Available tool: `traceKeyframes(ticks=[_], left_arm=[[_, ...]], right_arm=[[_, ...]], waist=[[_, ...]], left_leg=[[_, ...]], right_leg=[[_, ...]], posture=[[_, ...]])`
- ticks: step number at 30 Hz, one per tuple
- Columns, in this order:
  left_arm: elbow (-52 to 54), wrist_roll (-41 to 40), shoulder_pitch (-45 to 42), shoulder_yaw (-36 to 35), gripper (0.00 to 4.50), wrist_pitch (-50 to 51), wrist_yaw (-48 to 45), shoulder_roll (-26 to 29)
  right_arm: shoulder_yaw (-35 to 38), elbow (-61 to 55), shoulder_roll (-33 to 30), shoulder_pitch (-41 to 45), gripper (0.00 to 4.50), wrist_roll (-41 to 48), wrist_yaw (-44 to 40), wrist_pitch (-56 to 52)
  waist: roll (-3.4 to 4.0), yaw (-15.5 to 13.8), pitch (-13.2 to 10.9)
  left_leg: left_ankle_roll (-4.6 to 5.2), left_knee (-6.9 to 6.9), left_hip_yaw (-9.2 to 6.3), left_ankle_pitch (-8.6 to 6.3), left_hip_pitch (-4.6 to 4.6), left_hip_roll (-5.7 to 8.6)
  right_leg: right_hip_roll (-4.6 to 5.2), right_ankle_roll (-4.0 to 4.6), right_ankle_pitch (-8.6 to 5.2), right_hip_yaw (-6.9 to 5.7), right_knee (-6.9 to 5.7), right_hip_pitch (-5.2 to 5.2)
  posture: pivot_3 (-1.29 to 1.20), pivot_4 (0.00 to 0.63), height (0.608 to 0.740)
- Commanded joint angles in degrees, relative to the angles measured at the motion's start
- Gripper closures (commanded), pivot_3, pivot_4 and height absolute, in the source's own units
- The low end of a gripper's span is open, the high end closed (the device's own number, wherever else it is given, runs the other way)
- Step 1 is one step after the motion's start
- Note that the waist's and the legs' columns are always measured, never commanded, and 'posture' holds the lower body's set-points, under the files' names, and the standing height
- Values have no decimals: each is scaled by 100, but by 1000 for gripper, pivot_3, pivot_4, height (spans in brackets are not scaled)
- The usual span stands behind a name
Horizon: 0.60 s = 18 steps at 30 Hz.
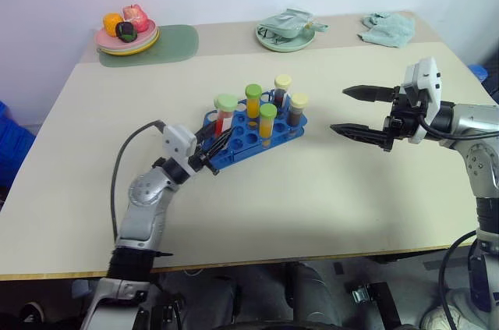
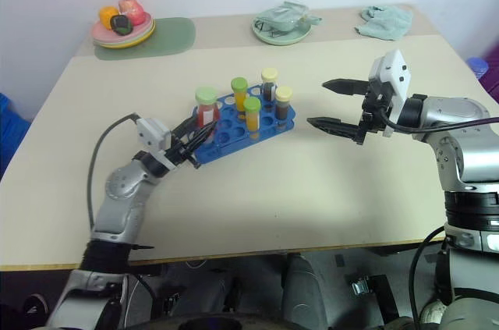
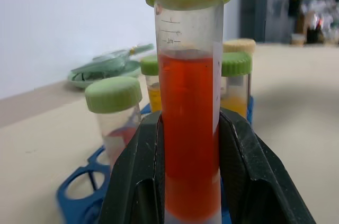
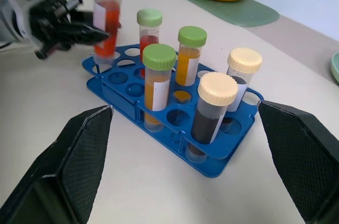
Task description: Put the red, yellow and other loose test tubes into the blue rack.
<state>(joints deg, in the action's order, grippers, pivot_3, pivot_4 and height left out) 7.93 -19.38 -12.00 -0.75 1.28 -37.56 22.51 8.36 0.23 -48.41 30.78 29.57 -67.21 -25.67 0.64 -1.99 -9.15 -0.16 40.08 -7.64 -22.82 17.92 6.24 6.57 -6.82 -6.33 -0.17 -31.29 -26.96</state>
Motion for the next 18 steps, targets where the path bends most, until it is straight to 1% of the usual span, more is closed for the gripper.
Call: traceKeyframes(ticks=[1,3,5,7,9,11,13,18], left_arm=[[1240,-796,196,-854,3641,1452,325,680],[1579,-987,421,-1100,3641,1859,276,1040],[1720,-1064,554,-1277,3641,2259,414,1249],[1663,-1122,575,-1437,3641,2749,722,1307],[1609,-1259,589,-1582,3641,3369,1122,1234],[1685,-1113,658,-1547,3641,3600,1218,1363],[1731,-1070,700,-1510,3641,4100,1419,1462],[1631,-1440,714,-2044,3641,5458,1616,1825]], right_arm=[[150,-103,-54,24,0,37,-14,124],[138,-63,-26,60,0,48,-15,132],[102,19,2,100,0,12,-28,192],[60,45,43,115,0,-3,-30,232],[33,51,71,137,0,1,-27,241],[18,88,78,168,0,-6,-36,254],[10,117,69,189,0,-7,-51,262],[-2,135,36,192,0,-10,-78,270]], waist=[[0,8,0],[1,17,0],[1,-2,-1],[1,-28,-1],[1,-15,-1],[0,1,-1],[0,8,-1],[-1,24,-2]], left_leg=[[0,-1,-5,0,1,-2],[0,-3,-8,0,1,-2],[2,-3,-8,-2,1,0],[3,-2,-8,-2,1,1],[2,-1,-7,-2,-1,1],[2,-2,-8,-2,-2,0],[2,-5,-8,-2,-2,-1],[1,-6,-10,-2,-1,-1]], right_leg=[[-1,0,0,1,-1,-3],[-2,0,0,2,-2,-5],[-1,0,0,2,-1,-4],[-1,1,0,2,0,-1],[-1,1,0,1,-1,0],[-2,1,0,1,-2,-1],[-3,1,-1,1,-1,-2],[-4,1,-1,2,-2,-3]], posture=[[0,150,740],[0,150,740],[0,150,740],[0,150,740],[0,150,740],[0,150,740],[0,150,740],[0,150,740]])
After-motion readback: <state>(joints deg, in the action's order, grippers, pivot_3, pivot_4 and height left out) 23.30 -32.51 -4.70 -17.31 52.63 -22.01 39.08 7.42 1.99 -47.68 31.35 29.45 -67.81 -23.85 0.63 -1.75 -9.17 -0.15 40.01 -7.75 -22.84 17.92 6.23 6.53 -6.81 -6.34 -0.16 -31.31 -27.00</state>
